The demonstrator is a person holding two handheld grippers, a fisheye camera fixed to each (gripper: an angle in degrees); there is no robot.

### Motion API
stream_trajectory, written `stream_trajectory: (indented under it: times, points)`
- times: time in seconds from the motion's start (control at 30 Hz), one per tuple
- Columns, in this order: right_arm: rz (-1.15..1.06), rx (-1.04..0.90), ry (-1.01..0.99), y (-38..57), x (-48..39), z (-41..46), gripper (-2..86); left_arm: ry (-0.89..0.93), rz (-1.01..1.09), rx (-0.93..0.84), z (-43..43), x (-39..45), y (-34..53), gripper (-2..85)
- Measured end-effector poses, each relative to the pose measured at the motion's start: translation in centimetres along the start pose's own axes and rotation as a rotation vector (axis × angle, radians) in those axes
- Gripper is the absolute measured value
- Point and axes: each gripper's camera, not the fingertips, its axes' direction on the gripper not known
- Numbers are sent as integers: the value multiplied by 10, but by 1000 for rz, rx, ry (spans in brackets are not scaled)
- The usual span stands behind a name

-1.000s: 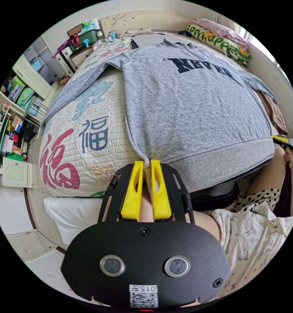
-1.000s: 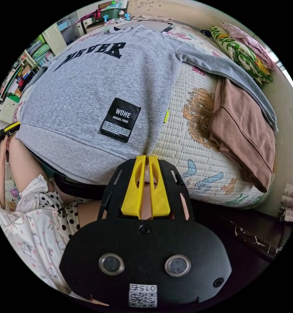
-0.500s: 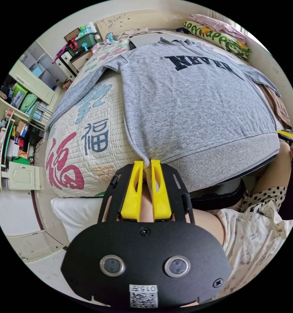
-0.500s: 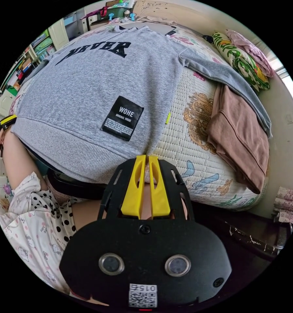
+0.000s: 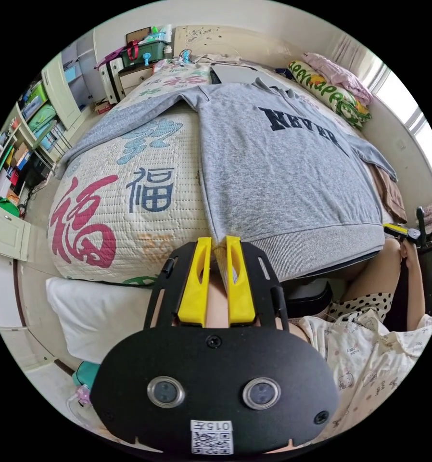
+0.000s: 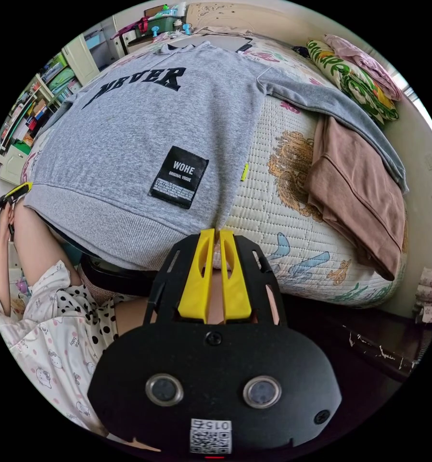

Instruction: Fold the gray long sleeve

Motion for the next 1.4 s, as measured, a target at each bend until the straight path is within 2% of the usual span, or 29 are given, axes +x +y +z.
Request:
stream_trajectory:
  times: [0.2, 0.57, 0.83, 1.03, 1.23, 1.4]
  points:
    - [-4, -2, 3, -3, -16, -27, 7, -98, 48, -48, 5, 18, -7, 66]
    - [-3, -4, 3, -9, -39, -91, 8, -97, 16, -5, -9, 4, 10, 83]
    - [9, 1, -28, -15, -41, -151, 12, -44, -39, 16, -23, -17, 22, 108]
    - [53, 8, -129, -21, -25, -203, 29, 85, -80, 4, -42, -36, 31, 107]
    - [112, 4, -252, -33, 0, -255, 49, 124, -27, 135, -95, -18, 43, 105]
    - [148, -12, -332, -47, 22, -301, 62, 155, 157, 247, -116, 59, 7, 104]
